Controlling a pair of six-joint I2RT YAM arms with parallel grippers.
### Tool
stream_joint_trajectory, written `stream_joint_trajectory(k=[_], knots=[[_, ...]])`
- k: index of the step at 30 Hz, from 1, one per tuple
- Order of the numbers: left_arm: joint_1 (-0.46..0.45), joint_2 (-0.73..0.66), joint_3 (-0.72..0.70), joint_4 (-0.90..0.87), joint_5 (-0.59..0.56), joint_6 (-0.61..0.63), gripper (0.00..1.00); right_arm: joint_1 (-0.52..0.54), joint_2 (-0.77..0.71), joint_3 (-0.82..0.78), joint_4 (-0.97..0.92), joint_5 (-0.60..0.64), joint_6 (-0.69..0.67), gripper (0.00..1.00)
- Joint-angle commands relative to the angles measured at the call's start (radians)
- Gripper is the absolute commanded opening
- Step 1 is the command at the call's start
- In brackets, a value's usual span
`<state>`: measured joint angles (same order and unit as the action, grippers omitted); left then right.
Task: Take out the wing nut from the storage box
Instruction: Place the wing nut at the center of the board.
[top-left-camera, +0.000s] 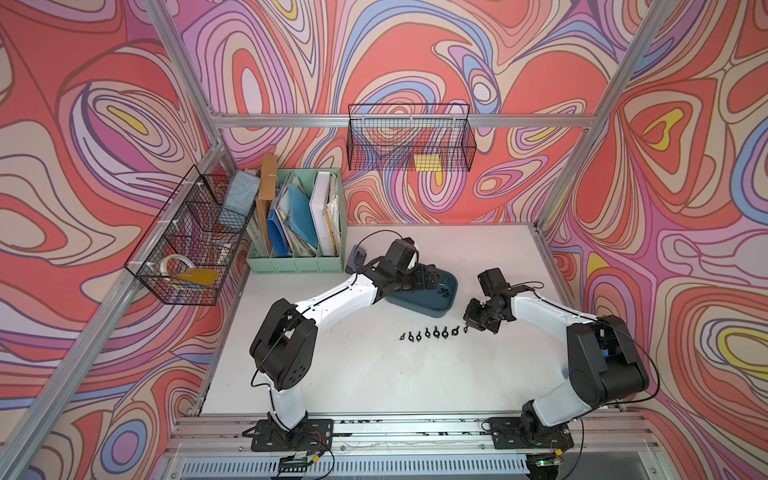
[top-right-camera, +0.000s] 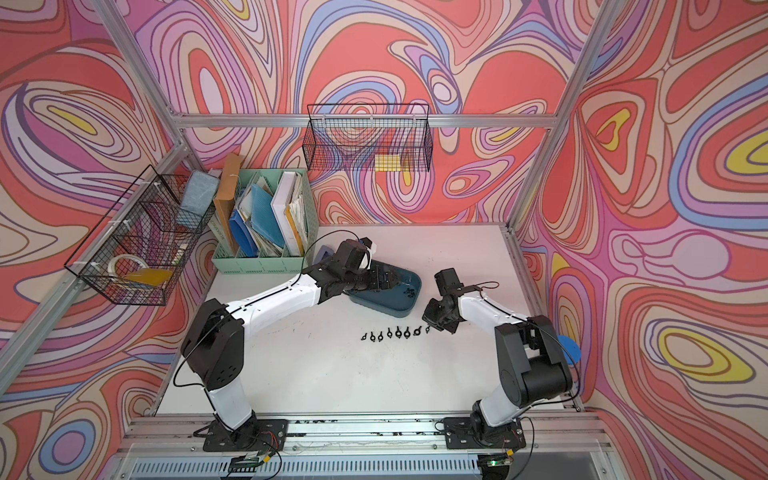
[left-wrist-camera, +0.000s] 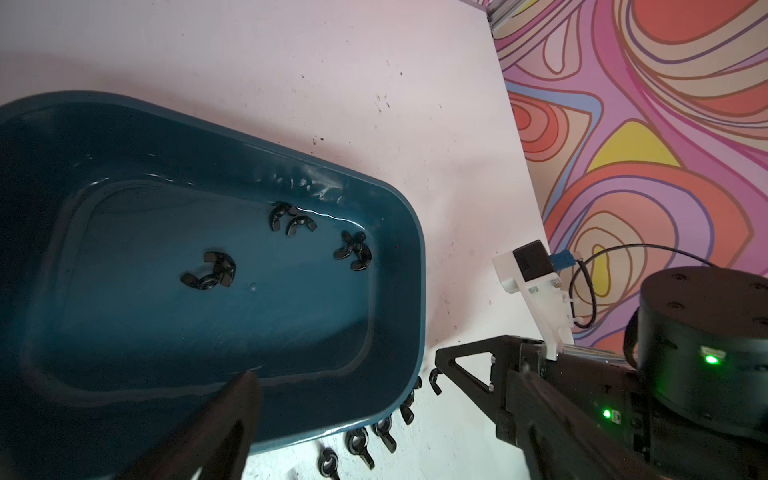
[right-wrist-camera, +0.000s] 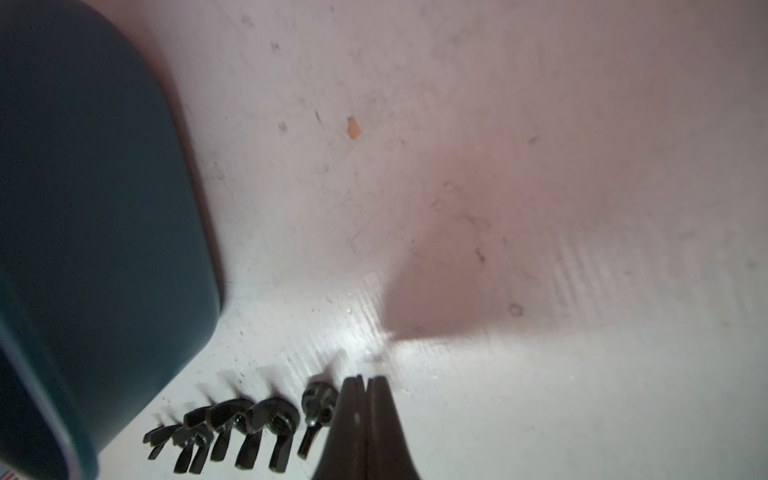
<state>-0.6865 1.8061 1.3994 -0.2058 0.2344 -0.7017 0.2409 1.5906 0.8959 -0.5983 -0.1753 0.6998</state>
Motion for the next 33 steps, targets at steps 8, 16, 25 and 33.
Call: stream_joint_trajectory(k=[8, 16, 25, 33], knots=[[0.006, -0.057, -0.027, -0.027, -0.034, 0.027, 0.99, 0.032, 0.040, 0.034, -0.032, 0.068, -0.005, 0.00], [0.007, -0.054, -0.025, -0.028, -0.033, 0.027, 0.99, 0.033, 0.027, 0.036, -0.030, 0.060, 0.002, 0.17], [0.008, -0.051, 0.003, -0.066, -0.074, 0.073, 0.99, 0.032, -0.073, 0.086, -0.095, 0.128, 0.002, 0.30], [0.030, 0.034, 0.115, -0.181, -0.090, 0.212, 0.85, 0.031, -0.205, 0.104, -0.017, 0.163, -0.050, 0.62]])
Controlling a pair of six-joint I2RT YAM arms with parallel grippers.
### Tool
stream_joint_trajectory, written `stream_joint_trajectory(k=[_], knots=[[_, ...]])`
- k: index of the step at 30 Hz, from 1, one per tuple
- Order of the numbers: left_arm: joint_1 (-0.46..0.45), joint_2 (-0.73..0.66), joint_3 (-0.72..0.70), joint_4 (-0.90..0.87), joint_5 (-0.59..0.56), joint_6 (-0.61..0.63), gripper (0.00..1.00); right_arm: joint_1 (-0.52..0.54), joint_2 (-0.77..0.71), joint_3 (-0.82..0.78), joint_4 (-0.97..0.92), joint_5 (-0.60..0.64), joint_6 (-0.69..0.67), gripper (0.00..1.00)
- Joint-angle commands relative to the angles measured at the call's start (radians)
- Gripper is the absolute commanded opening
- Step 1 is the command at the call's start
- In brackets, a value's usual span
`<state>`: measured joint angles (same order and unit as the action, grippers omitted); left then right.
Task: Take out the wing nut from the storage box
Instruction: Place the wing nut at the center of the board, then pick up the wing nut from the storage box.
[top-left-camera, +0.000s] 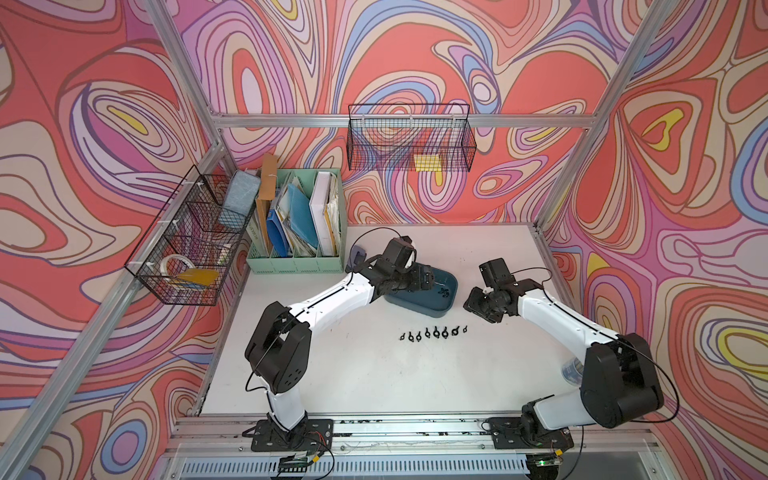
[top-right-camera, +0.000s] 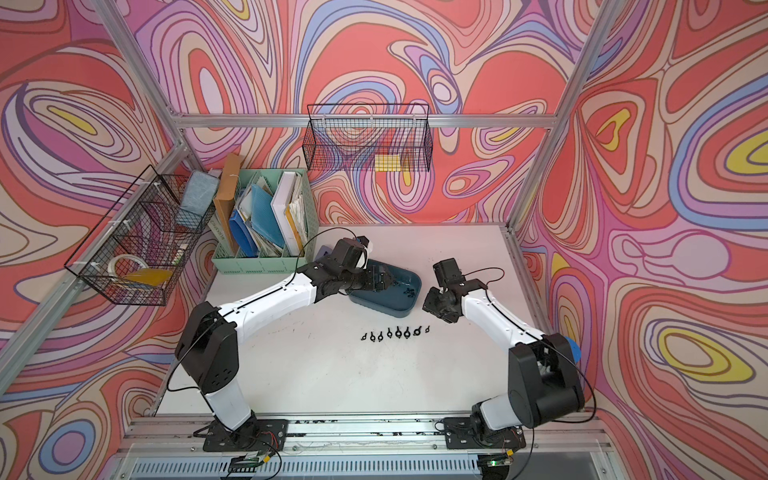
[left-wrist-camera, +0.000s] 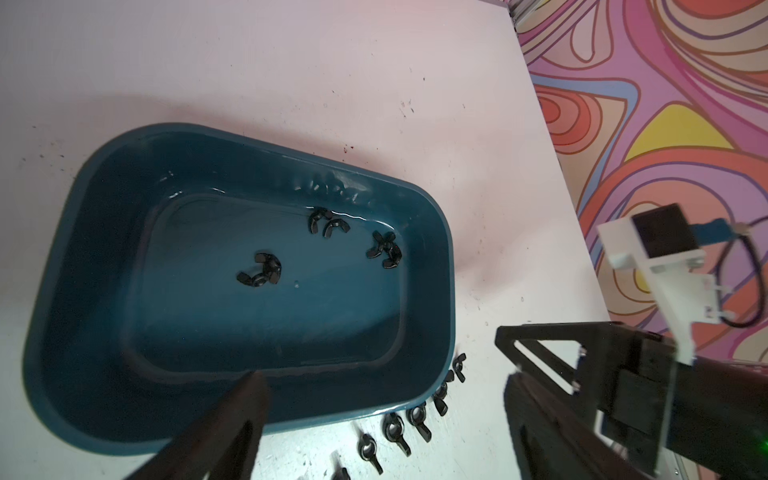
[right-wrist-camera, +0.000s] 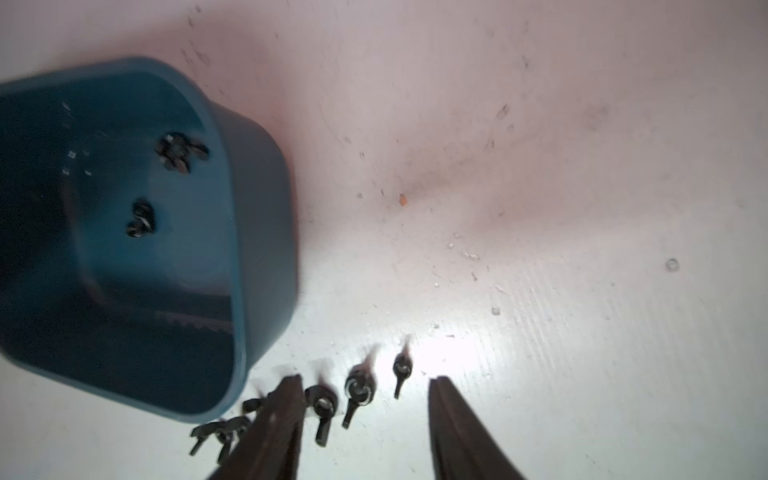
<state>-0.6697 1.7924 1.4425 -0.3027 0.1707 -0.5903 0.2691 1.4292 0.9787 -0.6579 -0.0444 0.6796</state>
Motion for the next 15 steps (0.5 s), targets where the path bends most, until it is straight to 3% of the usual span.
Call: stream_joint_trajectory(k=[1, 5, 6, 10, 15], knots=[[0.015, 0.066, 0.096, -0.105, -0.029, 0.128, 0.81, 0.002, -0.055, 0.026, 0.058, 0.025, -0.039, 0.67], [0.018, 0.143, 0.185, -0.185, -0.066, 0.226, 0.66, 0.002, -0.061, 0.044, 0.092, -0.004, -0.056, 0.86], [0.020, 0.162, 0.209, -0.205, -0.079, 0.248, 0.64, 0.002, -0.059, 0.047, 0.101, -0.012, -0.060, 0.98], [0.024, 0.227, 0.279, -0.272, -0.121, 0.324, 0.54, 0.002, -0.052, 0.055, 0.124, -0.019, -0.061, 0.98], [0.038, 0.291, 0.330, -0.320, -0.132, 0.368, 0.48, 0.001, -0.022, 0.085, 0.125, -0.020, -0.073, 0.98]])
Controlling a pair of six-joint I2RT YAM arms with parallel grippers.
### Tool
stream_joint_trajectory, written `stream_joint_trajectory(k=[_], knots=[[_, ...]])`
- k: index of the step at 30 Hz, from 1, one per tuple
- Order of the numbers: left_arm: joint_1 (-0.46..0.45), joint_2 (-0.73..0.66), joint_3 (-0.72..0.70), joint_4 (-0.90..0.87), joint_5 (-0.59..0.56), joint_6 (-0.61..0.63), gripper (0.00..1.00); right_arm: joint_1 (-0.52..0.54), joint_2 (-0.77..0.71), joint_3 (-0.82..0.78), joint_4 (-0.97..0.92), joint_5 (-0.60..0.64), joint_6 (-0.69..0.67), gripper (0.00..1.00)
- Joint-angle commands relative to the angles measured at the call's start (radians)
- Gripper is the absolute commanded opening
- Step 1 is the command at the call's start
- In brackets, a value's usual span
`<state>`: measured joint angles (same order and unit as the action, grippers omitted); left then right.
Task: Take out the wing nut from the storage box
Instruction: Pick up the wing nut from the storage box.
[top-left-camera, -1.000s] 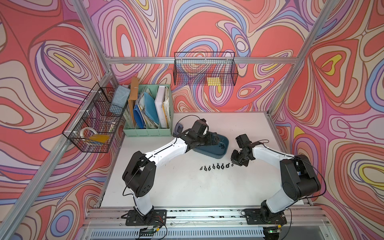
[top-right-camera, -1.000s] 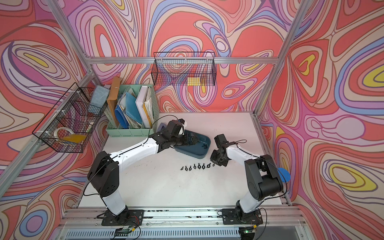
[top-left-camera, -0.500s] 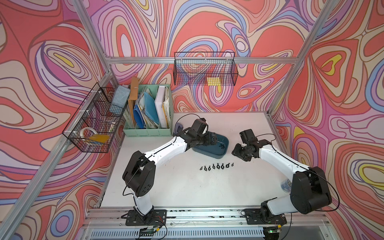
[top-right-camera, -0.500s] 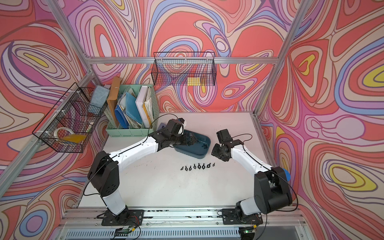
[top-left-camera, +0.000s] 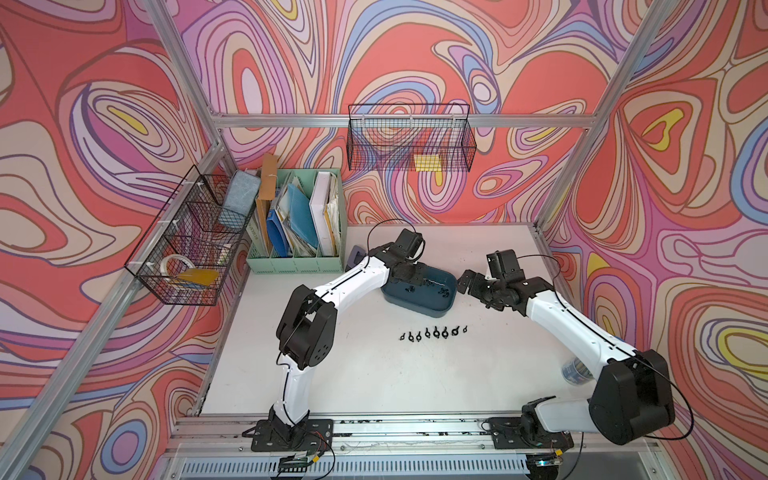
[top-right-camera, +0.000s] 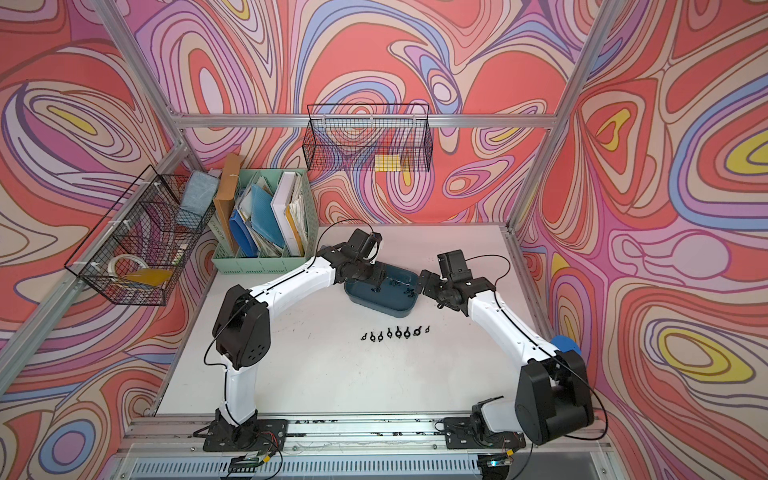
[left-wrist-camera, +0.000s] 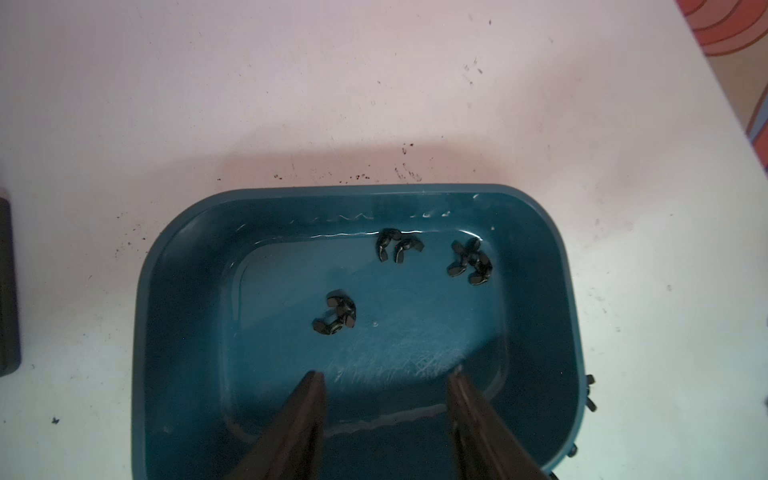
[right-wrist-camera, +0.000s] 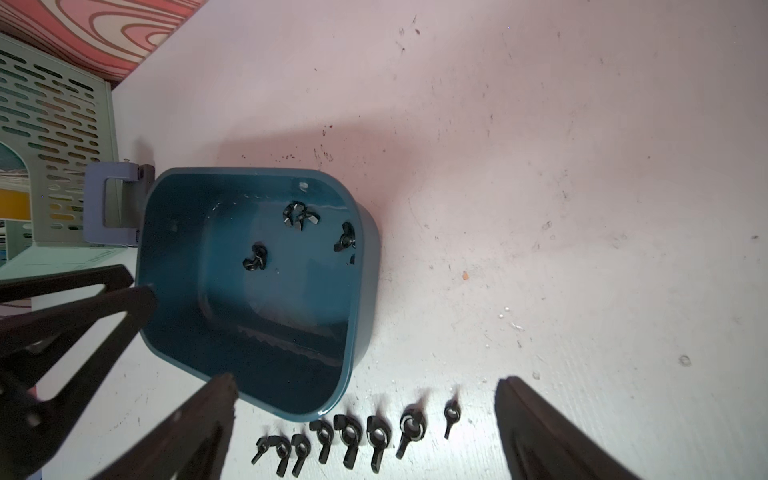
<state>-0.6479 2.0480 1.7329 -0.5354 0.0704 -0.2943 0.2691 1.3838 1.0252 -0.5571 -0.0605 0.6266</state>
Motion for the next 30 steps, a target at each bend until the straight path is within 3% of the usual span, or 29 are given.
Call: stream_joint_trajectory(k=[1, 5, 20, 30], knots=[[0.020, 0.045, 0.046, -0.093, -0.033, 0.075, 0.46, 0.001, 0.026, 0.043, 0.026, -0.001, -0.021, 0.98], [0.037, 0.090, 0.074, -0.112, -0.016, 0.097, 0.39, -0.007, 0.046, 0.068, 0.035, -0.005, -0.033, 0.98], [0.045, 0.205, 0.189, -0.172, 0.001, 0.112, 0.38, -0.052, 0.120, 0.112, 0.056, -0.048, -0.044, 0.98], [0.042, 0.272, 0.257, -0.113, 0.120, 0.049, 0.34, -0.052, 0.111, 0.112, 0.043, -0.050, -0.047, 0.98]])
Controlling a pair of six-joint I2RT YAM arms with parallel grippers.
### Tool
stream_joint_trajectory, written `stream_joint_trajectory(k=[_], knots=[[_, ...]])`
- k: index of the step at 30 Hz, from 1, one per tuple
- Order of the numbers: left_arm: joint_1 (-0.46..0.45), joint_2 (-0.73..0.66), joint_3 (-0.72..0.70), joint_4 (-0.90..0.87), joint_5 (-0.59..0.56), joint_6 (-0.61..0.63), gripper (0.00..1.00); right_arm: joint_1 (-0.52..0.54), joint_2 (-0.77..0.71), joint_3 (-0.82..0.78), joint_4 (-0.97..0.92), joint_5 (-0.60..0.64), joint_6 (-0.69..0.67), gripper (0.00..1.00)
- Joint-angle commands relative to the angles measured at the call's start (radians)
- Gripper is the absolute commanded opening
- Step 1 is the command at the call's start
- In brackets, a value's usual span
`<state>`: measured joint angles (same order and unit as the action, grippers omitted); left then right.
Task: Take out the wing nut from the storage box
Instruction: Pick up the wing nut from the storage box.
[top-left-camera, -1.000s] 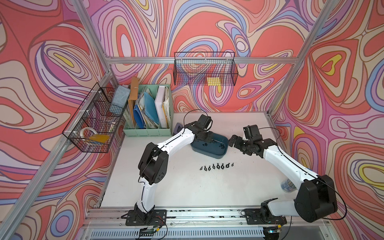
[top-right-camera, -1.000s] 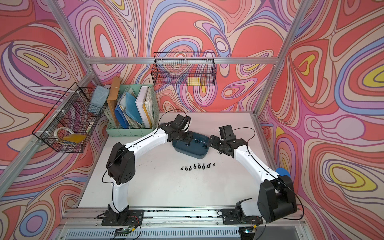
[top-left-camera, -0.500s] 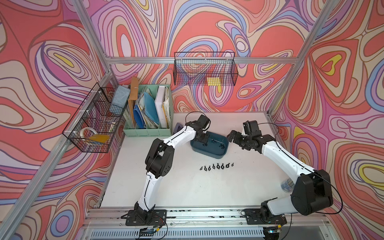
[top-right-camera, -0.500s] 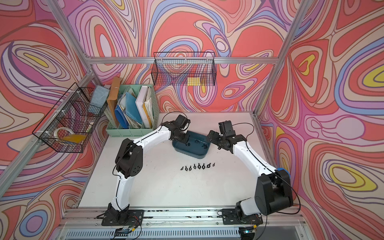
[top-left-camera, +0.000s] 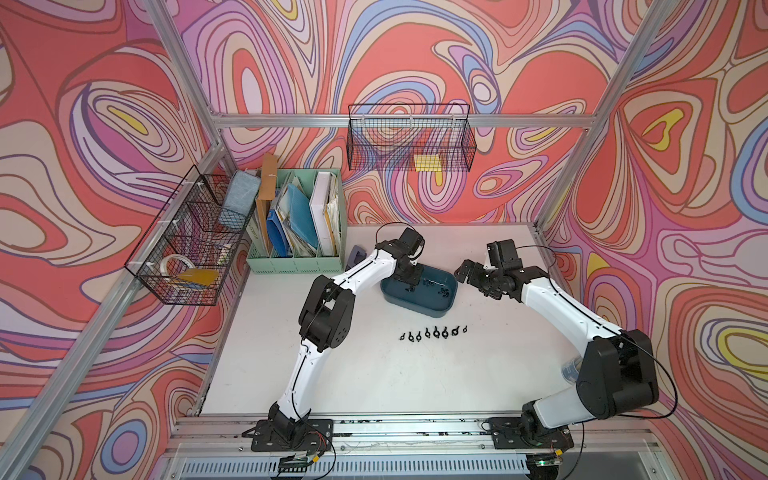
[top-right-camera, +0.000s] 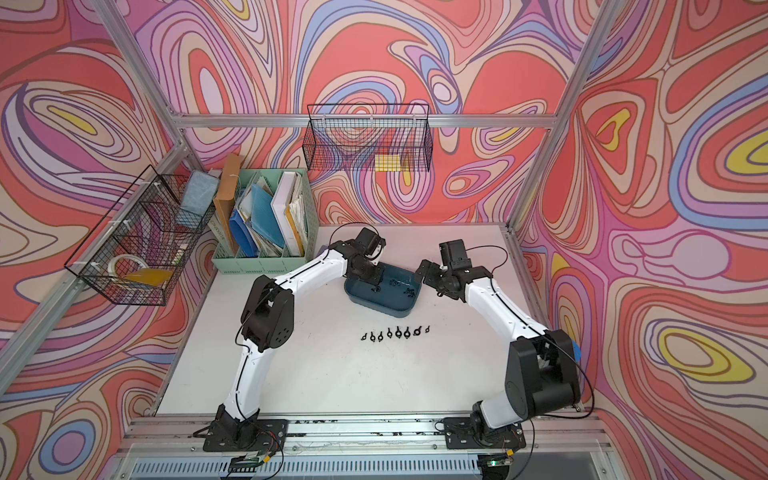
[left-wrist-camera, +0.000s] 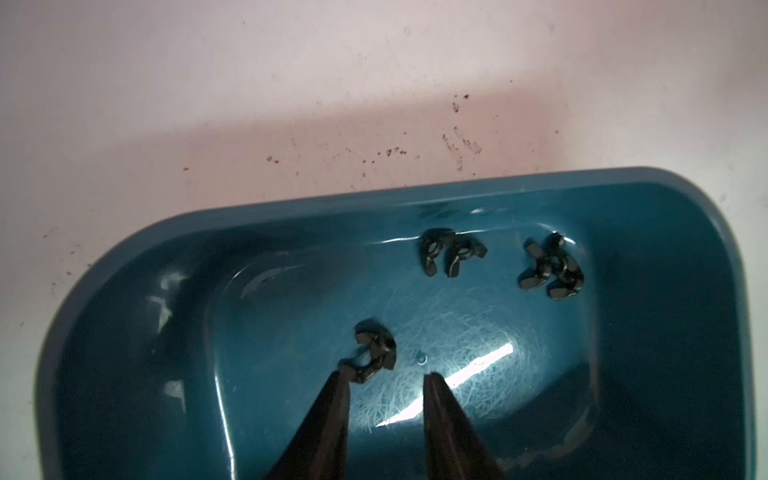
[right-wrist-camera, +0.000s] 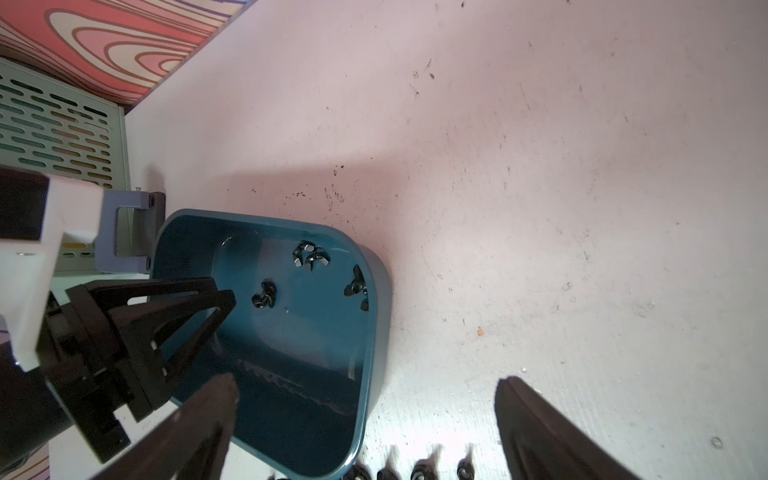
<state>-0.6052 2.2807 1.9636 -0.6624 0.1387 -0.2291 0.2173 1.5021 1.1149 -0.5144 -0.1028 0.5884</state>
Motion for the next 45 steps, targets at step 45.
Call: stream_joint_trajectory(k=[45], knots=[[-0.035, 0.198, 0.076, 0.175, 0.013, 0.046, 0.21, -0.001, -0.037, 0.009, -0.070, -0.032, 0.003, 0.98]])
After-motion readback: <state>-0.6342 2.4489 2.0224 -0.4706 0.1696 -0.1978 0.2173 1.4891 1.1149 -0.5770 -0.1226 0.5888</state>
